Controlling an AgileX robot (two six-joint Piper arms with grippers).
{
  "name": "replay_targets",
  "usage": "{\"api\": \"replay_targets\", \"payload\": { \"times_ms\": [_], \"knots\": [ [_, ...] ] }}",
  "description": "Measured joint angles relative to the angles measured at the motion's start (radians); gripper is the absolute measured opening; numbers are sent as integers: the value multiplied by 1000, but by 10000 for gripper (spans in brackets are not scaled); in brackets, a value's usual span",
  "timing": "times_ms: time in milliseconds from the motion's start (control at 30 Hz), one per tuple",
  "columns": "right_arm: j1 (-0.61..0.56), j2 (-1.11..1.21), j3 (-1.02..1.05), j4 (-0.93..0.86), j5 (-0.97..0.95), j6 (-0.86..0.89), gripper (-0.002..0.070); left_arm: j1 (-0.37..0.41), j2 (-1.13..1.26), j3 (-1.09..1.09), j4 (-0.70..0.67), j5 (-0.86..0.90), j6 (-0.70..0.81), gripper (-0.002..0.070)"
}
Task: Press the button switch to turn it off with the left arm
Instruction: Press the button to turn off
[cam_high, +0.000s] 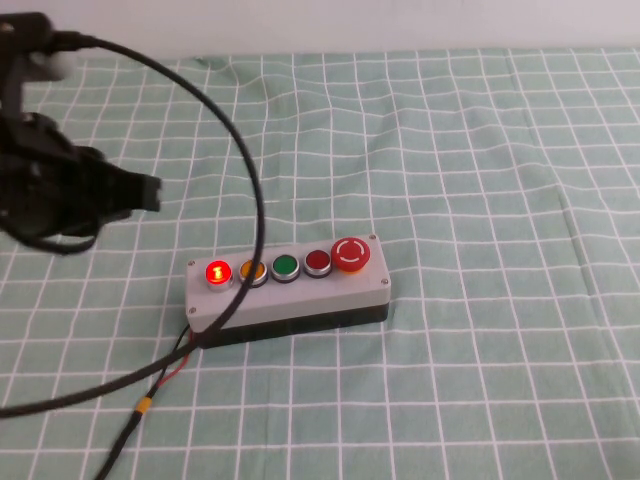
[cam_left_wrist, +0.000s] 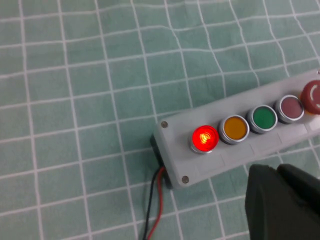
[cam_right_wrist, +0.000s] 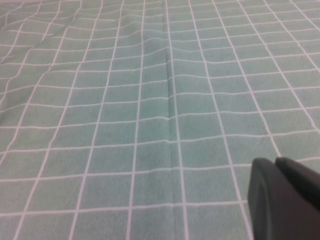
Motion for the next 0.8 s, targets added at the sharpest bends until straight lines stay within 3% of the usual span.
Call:
{"api": "replay_targets", "payload": {
  "times_ms": [300, 800],
  "knots": [
    [0, 0, 0, 0, 0, 0, -17, 0, 191, -20, -198, 0, 125, -2],
    [0, 0, 0, 0, 0, 0, -17, 0, 421, -23, -198, -78, 150, -2]
  ]
}}
